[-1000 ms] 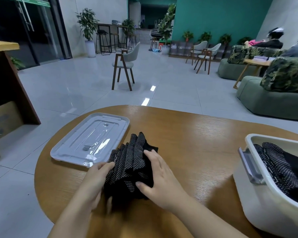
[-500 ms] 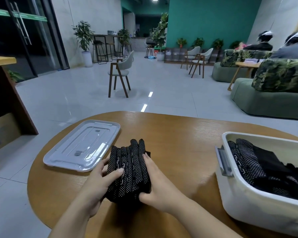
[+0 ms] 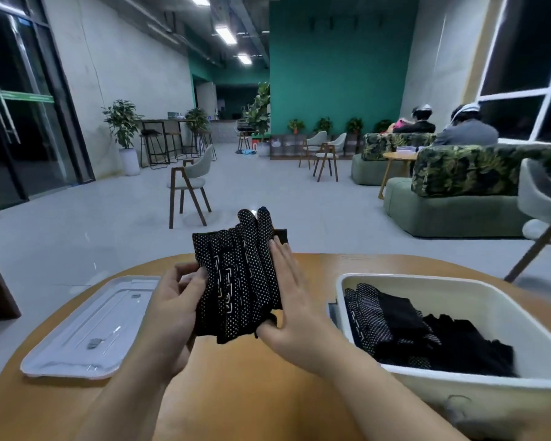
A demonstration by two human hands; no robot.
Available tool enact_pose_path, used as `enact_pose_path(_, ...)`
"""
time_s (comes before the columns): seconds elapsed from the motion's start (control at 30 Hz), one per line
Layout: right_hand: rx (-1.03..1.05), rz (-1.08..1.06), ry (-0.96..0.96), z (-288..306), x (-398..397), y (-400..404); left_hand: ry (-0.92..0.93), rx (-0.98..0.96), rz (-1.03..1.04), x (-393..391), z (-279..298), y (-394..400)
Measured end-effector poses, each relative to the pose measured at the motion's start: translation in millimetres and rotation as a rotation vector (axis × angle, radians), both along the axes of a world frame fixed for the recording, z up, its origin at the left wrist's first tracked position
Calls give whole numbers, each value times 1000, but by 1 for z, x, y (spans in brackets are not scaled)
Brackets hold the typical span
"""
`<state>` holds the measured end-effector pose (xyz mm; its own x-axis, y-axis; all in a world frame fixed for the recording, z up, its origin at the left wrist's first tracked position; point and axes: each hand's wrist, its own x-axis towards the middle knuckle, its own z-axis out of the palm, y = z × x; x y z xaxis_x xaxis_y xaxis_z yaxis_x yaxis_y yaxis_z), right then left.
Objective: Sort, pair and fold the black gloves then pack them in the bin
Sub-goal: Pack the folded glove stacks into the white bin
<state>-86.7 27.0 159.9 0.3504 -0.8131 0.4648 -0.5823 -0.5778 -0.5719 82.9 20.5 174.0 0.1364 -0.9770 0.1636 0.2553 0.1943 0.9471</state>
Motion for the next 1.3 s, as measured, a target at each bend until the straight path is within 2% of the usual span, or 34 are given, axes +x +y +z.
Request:
enact_pose_path(0.13, -65, -147, 30, 24, -52, 11, 0, -42, -144, -56, 22, -7)
enact_pose_path(0.23, -76, -285, 52, 30, -97, 24, 25, -47, -331, -105, 30, -8)
enact_pose_path(0.43, -27, -561, 44, 28, -177, 56, 204, 93, -701, -194, 34, 3)
enact_pose_path(0.57, 9, -655, 89, 35, -216, 74, 228, 200, -766, -244, 25, -2)
enact_pose_path(0.73, 95, -757, 148, 37, -242, 84, 204, 243, -900, -288, 18, 9)
enact_pose_path(0.8, 141, -785, 181, 36, -249, 86, 173, 245, -885, -298, 10, 10)
enact_pose_path(1.03, 294, -822, 269, 26, -254, 86, 250, 404, -887, -309, -19, -4)
enact_pose_path(1.13, 314, -829, 319, 22, -250, 80, 122, 410, -854, -315, -20, -3)
enact_pose_path(1.17, 311, -827, 339, 21, -249, 78, 135, 407, -862, -315, -24, -5)
enact_pose_path(1.23, 303, -822, 393, 17, -246, 74, 71, 344, -808, -313, -25, -5)
enact_pose_path(1.3, 302, -811, 438, 12, -244, 71, 15, 416, -899, -317, -32, -11)
